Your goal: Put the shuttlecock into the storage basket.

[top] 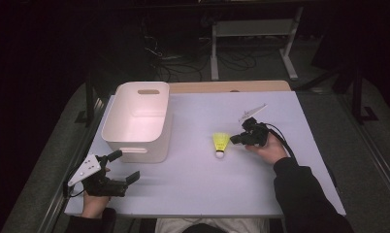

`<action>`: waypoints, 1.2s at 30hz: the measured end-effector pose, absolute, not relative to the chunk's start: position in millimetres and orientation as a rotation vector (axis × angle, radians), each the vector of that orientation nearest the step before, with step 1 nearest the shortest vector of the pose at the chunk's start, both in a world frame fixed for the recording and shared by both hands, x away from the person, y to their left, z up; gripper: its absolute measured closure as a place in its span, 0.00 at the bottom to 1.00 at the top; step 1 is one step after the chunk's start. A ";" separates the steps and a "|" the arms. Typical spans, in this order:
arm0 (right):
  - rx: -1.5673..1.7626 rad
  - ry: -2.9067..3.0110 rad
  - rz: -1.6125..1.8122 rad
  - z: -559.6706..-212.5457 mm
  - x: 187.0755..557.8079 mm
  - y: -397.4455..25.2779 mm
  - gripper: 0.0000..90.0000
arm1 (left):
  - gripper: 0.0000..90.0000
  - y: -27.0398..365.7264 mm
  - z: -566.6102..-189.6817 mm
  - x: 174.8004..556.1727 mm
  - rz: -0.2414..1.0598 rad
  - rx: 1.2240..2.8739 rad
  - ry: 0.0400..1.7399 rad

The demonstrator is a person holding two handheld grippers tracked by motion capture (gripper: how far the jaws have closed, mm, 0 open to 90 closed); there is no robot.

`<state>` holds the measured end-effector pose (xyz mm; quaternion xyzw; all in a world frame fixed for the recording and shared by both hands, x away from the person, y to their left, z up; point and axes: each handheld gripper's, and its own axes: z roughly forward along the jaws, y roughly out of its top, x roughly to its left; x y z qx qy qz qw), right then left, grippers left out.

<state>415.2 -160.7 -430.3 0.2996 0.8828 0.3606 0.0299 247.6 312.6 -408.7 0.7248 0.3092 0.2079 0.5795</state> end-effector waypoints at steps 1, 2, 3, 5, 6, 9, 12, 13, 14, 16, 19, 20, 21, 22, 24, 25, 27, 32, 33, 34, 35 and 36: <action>0.925 2.719 1.113 -430.4 415.7 -158.9 0.98 | 0.00 312.6 -408.8 247.6 0.486 1.694 0.723; 0.927 2.719 1.116 -430.7 416.3 -157.2 0.98 | 0.00 312.6 -408.7 247.7 0.486 1.694 0.723; 0.927 2.718 1.119 -431.2 416.8 -155.2 0.98 | 0.00 312.6 -408.8 247.7 0.486 1.694 0.723; 0.925 2.719 1.116 -432.0 417.9 -151.4 0.98 | 0.00 312.6 -408.8 247.6 0.486 1.695 0.723; 0.920 2.721 1.118 -432.4 418.6 -149.8 0.98 | 0.00 312.7 -408.7 247.6 0.486 1.695 0.723; 0.922 2.722 1.130 -433.9 420.1 -144.7 0.98 | 0.00 312.7 -408.7 247.5 0.486 1.694 0.723; 0.921 2.725 1.145 -435.3 421.0 -141.5 0.98 | 0.00 312.7 -408.7 247.6 0.486 1.694 0.722; 0.922 2.724 1.150 -435.7 421.2 -140.7 0.98 | 0.00 312.7 -408.8 247.5 0.485 1.694 0.722; 0.924 2.724 1.154 -436.0 421.1 -139.7 0.98 | 0.00 312.7 -408.8 247.5 0.485 1.694 0.722; 0.921 2.725 1.163 -436.6 421.5 -138.2 0.98 | 0.00 312.7 -408.8 247.6 0.485 1.694 0.722; 0.921 2.724 1.171 -436.9 422.1 -135.3 0.98 | 0.00 312.7 -408.8 247.6 0.485 1.694 0.722; 0.921 2.724 1.171 -436.9 422.1 -135.3 0.98 | 0.00 312.7 -408.7 247.6 0.485 1.694 0.722; 0.922 2.726 1.176 -436.8 422.6 -133.1 0.98 | 0.00 312.7 -408.7 247.6 0.485 1.694 0.722; 0.921 2.728 1.174 -436.6 422.8 -132.2 0.98 | 0.00 312.7 -408.8 247.5 0.485 1.694 0.721; 0.917 2.730 1.179 -436.4 423.1 -129.2 0.98 | 0.00 312.8 -408.8 247.5 0.485 1.694 0.721; 0.915 2.731 1.179 -436.4 423.1 -127.6 0.98 | 0.00 312.7 -408.7 247.5 0.485 1.694 0.721; 0.911 2.736 1.180 -436.6 423.1 -124.5 0.98 | 0.00 312.7 -408.7 247.5 0.484 1.694 0.721; 0.902 2.738 1.197 -437.2 422.7 -118.9 0.98 | 0.00 312.8 -408.8 247.5 0.484 1.693 0.721; 0.896 2.741 1.195 -437.1 422.5 -118.1 0.98 | 0.00 312.8 -408.7 247.4 0.484 1.693 0.720; 0.894 2.740 1.197 -437.0 422.2 -117.3 0.98 | 0.00 312.8 -408.7 247.4 0.484 1.693 0.720; 0.892 2.741 1.200 -436.8 421.9 -116.7 0.98 | 0.00 312.8 -408.7 247.5 0.484 1.693 0.721; 0.891 2.739 1.205 -436.5 421.7 -116.1 0.98 | 0.00 312.8 -408.7 247.5 0.484 1.693 0.721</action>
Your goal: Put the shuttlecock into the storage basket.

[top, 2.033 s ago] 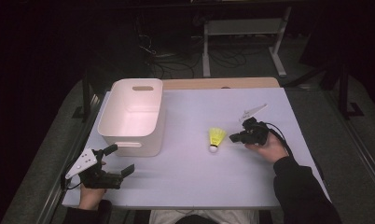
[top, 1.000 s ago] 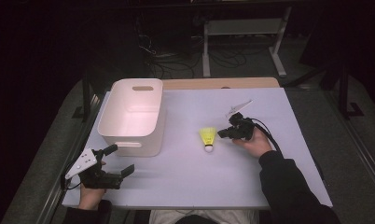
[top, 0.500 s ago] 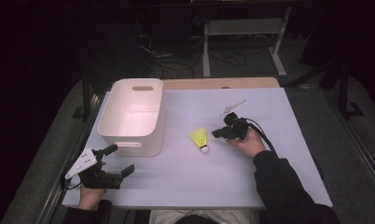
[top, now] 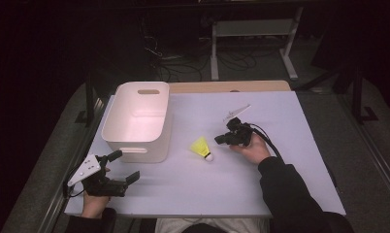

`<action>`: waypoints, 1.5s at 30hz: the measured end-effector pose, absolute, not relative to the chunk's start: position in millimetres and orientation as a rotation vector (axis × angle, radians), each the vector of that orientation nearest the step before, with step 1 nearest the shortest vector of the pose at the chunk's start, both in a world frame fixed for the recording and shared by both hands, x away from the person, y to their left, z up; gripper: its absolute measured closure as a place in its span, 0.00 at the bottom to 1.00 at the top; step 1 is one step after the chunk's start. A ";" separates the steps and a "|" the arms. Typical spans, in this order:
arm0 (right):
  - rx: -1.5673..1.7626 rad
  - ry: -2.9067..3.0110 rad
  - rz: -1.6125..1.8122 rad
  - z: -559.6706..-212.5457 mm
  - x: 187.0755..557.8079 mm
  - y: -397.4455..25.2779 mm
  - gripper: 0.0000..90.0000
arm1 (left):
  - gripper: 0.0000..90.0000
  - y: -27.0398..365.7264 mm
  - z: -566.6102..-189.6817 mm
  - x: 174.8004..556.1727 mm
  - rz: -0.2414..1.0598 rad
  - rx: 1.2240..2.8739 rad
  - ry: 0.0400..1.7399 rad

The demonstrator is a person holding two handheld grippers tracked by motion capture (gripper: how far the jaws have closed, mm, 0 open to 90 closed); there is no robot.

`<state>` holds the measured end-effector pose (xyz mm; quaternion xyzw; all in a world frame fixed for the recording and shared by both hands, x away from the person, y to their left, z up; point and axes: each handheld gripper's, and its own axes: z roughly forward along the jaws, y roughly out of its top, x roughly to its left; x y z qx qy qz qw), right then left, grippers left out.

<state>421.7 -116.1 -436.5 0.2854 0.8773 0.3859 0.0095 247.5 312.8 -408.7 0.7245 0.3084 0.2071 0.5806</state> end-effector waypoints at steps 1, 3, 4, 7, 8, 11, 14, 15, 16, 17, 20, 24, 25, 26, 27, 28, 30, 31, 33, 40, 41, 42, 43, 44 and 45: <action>0.887 2.738 1.211 -436.2 421.6 -115.8 0.98 | 0.00 312.7 -408.7 247.5 0.484 1.693 0.721; 0.890 2.738 1.220 -435.7 421.1 -114.8 0.98 | 0.00 312.8 -408.7 247.4 0.483 1.693 0.720; 0.894 2.739 1.222 -435.6 420.8 -114.3 0.98 | 0.00 312.8 -408.7 247.4 0.484 1.693 0.721; 0.886 2.743 1.222 -435.3 420.0 -112.7 0.98 | 0.00 312.8 -408.7 247.4 0.484 1.693 0.720; 0.886 2.743 1.222 -435.3 420.0 -112.7 0.98 | 0.00 312.8 -408.7 247.4 0.483 1.693 0.720; 0.875 2.744 1.236 -433.5 418.3 -111.8 0.98 | 0.00 312.8 -408.7 247.4 0.483 1.693 0.720; 0.870 2.743 1.245 -430.8 416.4 -111.7 0.98 | 0.00 312.8 -408.7 247.4 0.483 1.693 0.720; 0.863 2.741 1.248 -429.7 415.7 -111.7 0.98 | 0.00 312.7 -408.7 247.3 0.483 1.693 0.721; 0.858 2.742 1.253 -428.3 415.0 -111.8 0.98 | 0.00 312.7 -408.7 247.3 0.483 1.692 0.721; 0.855 2.741 1.258 -427.0 414.0 -111.7 0.98 | 0.00 312.7 -408.7 247.3 0.483 1.693 0.720; 0.845 2.743 1.265 -424.3 412.0 -111.3 0.97 | 0.00 312.7 -408.8 247.3 0.483 1.693 0.720; 0.814 2.750 1.269 -418.9 406.2 -109.6 0.96 | 0.00 312.7 -408.8 247.2 0.483 1.693 0.720; 0.809 2.752 1.269 -418.2 405.2 -109.3 0.96 | 0.00 312.7 -408.8 247.3 0.483 1.693 0.720; 0.801 2.755 1.274 -417.1 403.9 -108.8 0.96 | 0.00 312.7 -408.8 247.2 0.483 1.694 0.719; 0.797 2.761 1.276 -416.0 402.4 -108.3 0.96 | 0.00 312.7 -408.8 247.2 0.483 1.694 0.720; 0.784 2.764 1.277 -414.9 400.8 -107.7 0.96 | 0.00 312.7 -408.8 247.3 0.483 1.694 0.719; 0.764 2.769 1.276 -412.2 397.2 -106.2 0.97 | 0.00 312.7 -408.8 247.3 0.483 1.695 0.720; 0.750 2.771 1.277 -410.8 395.4 -105.6 0.97 | 0.00 312.7 -408.8 247.2 0.483 1.695 0.720; 0.729 2.776 1.291 -408.0 391.3 -103.9 0.97 | 0.00 312.7 -408.8 247.2 0.482 1.695 0.719; 0.637 2.803 1.307 -399.4 375.4 -96.9 0.98 | 0.00 312.6 -408.8 247.2 0.482 1.695 0.719; 0.623 2.807 1.312 -398.5 373.4 -95.8 0.98 | 0.00 312.6 -408.8 247.2 0.483 1.695 0.720; 0.608 2.810 1.311 -397.6 371.2 -94.6 0.98 | 0.00 312.6 -408.9 247.2 0.483 1.694 0.719; 0.594 2.813 1.311 -396.8 369.0 -93.5 0.98 | 0.00 312.6 -408.8 247.2 0.483 1.695 0.720; 0.587 2.820 1.310 -395.8 366.7 -92.4 0.98 | 0.00 312.6 -408.8 247.2 0.483 1.695 0.720; 0.572 2.822 1.308 -395.1 364.9 -91.4 0.98 | 0.00 312.6 -408.8 247.2 0.483 1.695 0.720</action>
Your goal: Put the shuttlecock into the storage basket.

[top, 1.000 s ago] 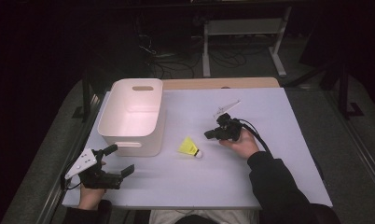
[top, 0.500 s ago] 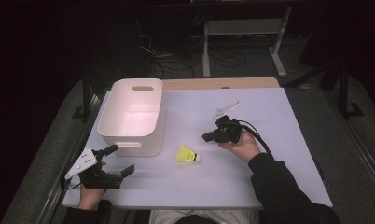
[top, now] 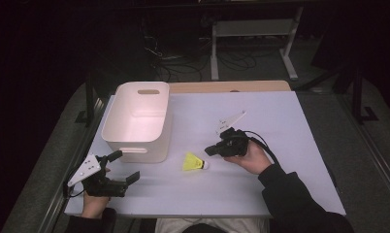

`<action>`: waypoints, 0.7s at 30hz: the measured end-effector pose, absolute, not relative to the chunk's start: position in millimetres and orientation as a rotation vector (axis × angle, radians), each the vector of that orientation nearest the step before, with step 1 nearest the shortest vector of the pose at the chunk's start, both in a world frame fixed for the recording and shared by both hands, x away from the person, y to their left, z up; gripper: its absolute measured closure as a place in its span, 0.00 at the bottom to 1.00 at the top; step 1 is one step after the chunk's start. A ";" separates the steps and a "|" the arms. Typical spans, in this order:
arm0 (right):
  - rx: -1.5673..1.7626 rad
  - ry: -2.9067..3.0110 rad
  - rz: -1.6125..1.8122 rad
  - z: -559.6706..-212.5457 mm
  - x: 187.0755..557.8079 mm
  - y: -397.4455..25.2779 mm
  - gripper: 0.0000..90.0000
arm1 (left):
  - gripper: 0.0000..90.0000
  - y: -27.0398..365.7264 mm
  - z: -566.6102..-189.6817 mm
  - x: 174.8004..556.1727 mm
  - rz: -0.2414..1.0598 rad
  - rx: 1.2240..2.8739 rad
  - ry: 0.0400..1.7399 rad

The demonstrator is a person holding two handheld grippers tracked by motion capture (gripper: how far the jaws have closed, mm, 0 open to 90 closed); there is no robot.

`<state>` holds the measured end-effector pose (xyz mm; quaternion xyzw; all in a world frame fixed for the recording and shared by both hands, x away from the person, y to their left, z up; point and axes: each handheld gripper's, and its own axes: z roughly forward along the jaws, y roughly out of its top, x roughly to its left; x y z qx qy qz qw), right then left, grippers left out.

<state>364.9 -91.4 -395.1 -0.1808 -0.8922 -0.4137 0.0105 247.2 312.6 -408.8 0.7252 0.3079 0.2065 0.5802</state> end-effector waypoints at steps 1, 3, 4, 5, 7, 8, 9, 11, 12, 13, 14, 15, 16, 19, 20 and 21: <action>-0.564 -2.784 -1.291 -395.1 364.9 -91.4 0.98 | 0.00 312.6 -408.8 247.2 0.483 1.695 0.720; -0.536 -2.786 -1.288 -392.8 359.7 -88.9 0.98 | 0.00 312.6 -408.8 247.2 0.482 1.696 0.719; -0.536 -2.786 -1.288 -392.8 359.7 -88.9 0.98 | 0.00 312.6 -408.8 247.2 0.482 1.695 0.720; -0.529 -2.786 -1.288 -392.4 358.2 -88.1 0.98 | 0.00 312.6 -408.8 247.2 0.482 1.695 0.720; -0.512 -2.789 -1.287 -391.8 355.8 -86.3 0.98 | 0.00 312.6 -408.8 247.2 0.482 1.695 0.720; -0.502 -2.790 -1.282 -392.0 353.9 -84.4 0.98 | 0.00 312.6 -408.9 247.1 0.482 1.694 0.719; -0.500 -2.789 -1.280 -392.3 353.1 -83.6 0.98 | 0.00 312.6 -408.9 247.1 0.482 1.694 0.719; -0.489 -2.792 -1.272 -393.5 351.5 -81.5 0.98 | 0.00 312.6 -408.9 247.1 0.482 1.695 0.719; -0.485 -2.791 -1.266 -394.2 350.7 -80.4 0.98 | 0.00 312.6 -408.9 247.1 0.482 1.695 0.719; -0.482 -2.790 -1.263 -395.1 350.1 -79.3 0.98 | 0.00 312.6 -408.9 247.1 0.482 1.695 0.719; -0.474 -2.794 -1.259 -396.0 349.7 -78.3 0.98 | 0.00 312.6 -408.8 247.1 0.482 1.695 0.719; -0.474 -2.794 -1.259 -396.0 349.7 -78.3 0.98 | 0.00 312.6 -408.9 247.1 0.482 1.695 0.719; -0.472 -2.798 -1.245 -398.3 348.8 -76.6 0.98 | 0.00 312.6 -408.9 247.1 0.482 1.695 0.718; -0.478 -2.797 -1.230 -401.1 348.4 -75.6 0.98 | 0.00 312.6 -408.8 247.1 0.482 1.695 0.718; -0.474 -2.798 -1.227 -401.9 348.3 -75.3 0.98 | 0.00 312.7 -408.8 247.1 0.482 1.695 0.718; -0.472 -2.801 -1.222 -402.6 348.1 -75.0 0.98 | 0.00 312.7 -408.8 247.1 0.482 1.695 0.718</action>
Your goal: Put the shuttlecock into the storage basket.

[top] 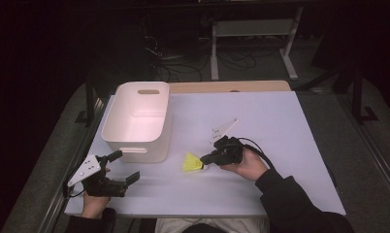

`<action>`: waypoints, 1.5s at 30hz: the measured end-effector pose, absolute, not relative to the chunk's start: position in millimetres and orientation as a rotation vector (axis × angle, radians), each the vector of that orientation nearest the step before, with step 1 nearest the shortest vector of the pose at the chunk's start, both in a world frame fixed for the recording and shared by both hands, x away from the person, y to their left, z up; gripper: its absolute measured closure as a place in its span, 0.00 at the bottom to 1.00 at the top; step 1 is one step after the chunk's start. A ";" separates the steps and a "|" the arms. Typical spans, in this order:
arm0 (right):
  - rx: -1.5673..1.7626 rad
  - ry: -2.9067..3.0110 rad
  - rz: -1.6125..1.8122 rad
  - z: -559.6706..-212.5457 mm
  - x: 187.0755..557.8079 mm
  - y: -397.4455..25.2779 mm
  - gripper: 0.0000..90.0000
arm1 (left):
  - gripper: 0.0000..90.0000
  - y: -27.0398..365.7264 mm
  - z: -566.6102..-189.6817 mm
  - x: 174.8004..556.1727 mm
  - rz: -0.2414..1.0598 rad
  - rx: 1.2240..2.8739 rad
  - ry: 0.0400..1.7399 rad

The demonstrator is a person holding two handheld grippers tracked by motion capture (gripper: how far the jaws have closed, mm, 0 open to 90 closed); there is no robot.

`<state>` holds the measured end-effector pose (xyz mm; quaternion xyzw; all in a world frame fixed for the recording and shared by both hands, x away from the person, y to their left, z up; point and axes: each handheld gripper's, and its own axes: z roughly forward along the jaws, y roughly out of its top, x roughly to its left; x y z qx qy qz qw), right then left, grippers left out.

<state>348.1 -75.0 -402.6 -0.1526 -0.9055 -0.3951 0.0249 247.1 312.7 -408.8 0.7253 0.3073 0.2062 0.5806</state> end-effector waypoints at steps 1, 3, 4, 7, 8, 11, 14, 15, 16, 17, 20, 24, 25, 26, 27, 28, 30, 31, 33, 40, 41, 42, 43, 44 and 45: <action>-0.474 -2.806 -1.218 -403.1 347.9 -74.5 0.93 | 0.00 312.6 -408.8 247.1 0.482 1.695 0.718; -0.479 -2.809 -1.206 -403.8 348.0 -73.7 0.85 | 0.00 312.5 -408.9 247.1 0.481 1.695 0.718; -0.479 -2.809 -1.206 -403.8 348.0 -73.7 0.85 | 0.00 312.5 -408.9 247.1 0.481 1.695 0.718; -0.493 -2.821 -1.182 -404.9 348.3 -72.2 0.74 | 0.00 312.5 -408.9 247.1 0.481 1.695 0.718; -0.499 -2.827 -1.178 -405.3 348.6 -71.6 0.69 | 0.00 312.6 -408.9 247.1 0.481 1.696 0.718; -0.502 -2.844 -1.149 -406.7 349.5 -69.1 0.56 | 0.00 312.5 -408.9 247.2 0.480 1.697 0.718; -0.502 -2.854 -1.116 -407.4 351.0 -67.6 0.46 | 0.00 312.5 -408.9 247.2 0.480 1.697 0.717; -0.504 -2.859 -1.106 -407.5 351.7 -66.8 0.43 | 0.00 312.5 -408.9 247.2 0.480 1.698 0.717; -0.504 -2.860 -1.100 -407.6 352.3 -66.3 0.39 | 0.00 312.5 -408.9 247.2 0.480 1.698 0.716; -0.498 -2.861 -1.090 -407.8 353.1 -65.9 0.35 | 0.00 312.5 -408.9 247.2 0.479 1.698 0.716; -0.487 -2.875 -1.066 -408.8 354.7 -63.9 0.21 | 0.00 312.5 -408.9 247.2 0.479 1.698 0.716; -0.491 -2.880 -1.042 -410.2 357.4 -61.9 0.14 | 0.00 312.5 -408.9 247.3 0.479 1.700 0.714; -0.483 -2.883 -1.030 -411.2 358.7 -60.9 0.11 | 0.00 312.5 -408.9 247.2 0.478 1.699 0.714; -0.483 -2.883 -1.030 -411.2 358.7 -60.9 0.11 | 0.00 312.5 -408.9 247.2 0.478 1.699 0.714; -0.478 -2.898 -1.015 -412.8 360.0 -59.6 0.04 | 0.00 312.5 -408.9 247.3 0.478 1.701 0.713; -0.478 -2.898 -1.015 -412.8 360.0 -59.6 0.04 | 0.00 312.5 -408.9 247.3 0.478 1.701 0.713; -0.481 -2.903 -0.998 -414.3 360.9 -58.7 0.01 | 0.00 312.4 -409.0 247.3 0.478 1.700 0.713; -0.473 -2.909 -0.987 -415.7 362.0 -58.2 0.00 | 0.00 312.5 -409.0 247.3 0.477 1.701 0.713; -0.467 -2.913 -0.976 -417.0 362.7 -57.9 0.00 | 0.00 312.4 -409.0 247.3 0.477 1.701 0.713; -0.442 -2.916 -0.962 -420.9 365.1 -56.6 0.00 | 0.00 312.5 -409.0 247.3 0.477 1.701 0.713; -0.437 -2.918 -0.956 -422.6 365.9 -55.9 0.00 | 0.00 312.5 -409.0 247.3 0.478 1.701 0.713; -0.437 -2.918 -0.956 -422.6 365.9 -55.9 0.00 | 0.00 312.5 -409.0 247.3 0.478 1.701 0.713; -0.436 -2.918 -0.955 -423.3 366.1 -55.7 0.00 | 0.00 312.5 -408.9 247.2 0.477 1.701 0.713; -0.432 -2.918 -0.953 -424.1 366.7 -55.5 0.01 | 0.00 312.5 -409.0 247.2 0.478 1.701 0.713; -0.420 -2.914 -0.947 -425.7 367.6 -55.2 0.04 | 0.00 312.5 -408.9 247.2 0.478 1.701 0.713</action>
